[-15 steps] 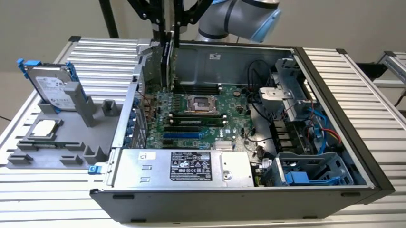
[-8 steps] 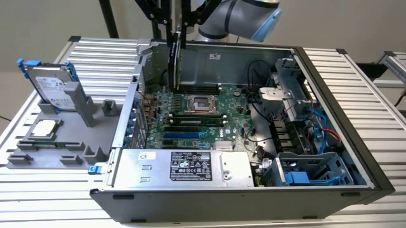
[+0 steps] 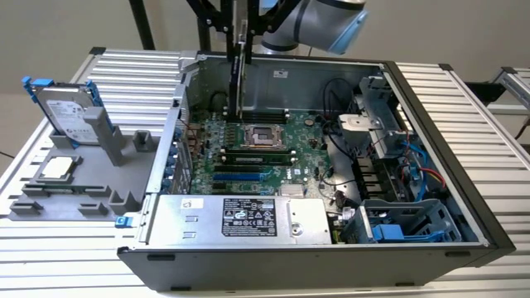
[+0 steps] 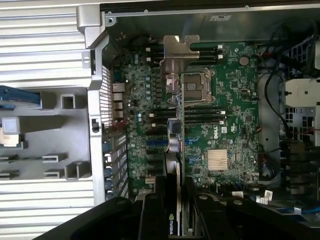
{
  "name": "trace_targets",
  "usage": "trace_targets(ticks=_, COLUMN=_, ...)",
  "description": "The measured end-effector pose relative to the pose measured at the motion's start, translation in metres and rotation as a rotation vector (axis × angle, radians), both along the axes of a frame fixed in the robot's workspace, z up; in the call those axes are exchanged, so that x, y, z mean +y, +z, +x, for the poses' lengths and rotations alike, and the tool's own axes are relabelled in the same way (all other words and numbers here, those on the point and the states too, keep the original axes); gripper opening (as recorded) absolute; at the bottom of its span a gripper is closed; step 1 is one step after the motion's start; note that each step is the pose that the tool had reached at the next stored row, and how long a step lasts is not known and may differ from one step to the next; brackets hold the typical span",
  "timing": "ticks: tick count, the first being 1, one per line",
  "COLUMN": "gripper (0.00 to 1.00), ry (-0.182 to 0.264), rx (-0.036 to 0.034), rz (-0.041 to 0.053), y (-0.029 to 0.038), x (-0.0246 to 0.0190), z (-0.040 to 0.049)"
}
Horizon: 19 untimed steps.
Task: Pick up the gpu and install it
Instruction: 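Pick up the gpu and move the gpu toward the slot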
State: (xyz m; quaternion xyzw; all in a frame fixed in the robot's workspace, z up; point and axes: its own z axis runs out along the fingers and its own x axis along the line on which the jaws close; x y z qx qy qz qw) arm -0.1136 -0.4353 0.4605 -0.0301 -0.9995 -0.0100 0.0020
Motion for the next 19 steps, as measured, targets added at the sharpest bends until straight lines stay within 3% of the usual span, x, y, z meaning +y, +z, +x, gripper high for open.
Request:
trace_targets(ticks=8, gripper=0.00, ry=0.000, rx=0.0001, rz=-0.0047, y=0.0001, x=0.0000, z=0.0101)
trace_targets(ticks=19, gripper=0.00, ry=0.000, rx=0.0001, rz=-0.0061, y=0.0000, x=0.0000, z=0.0149)
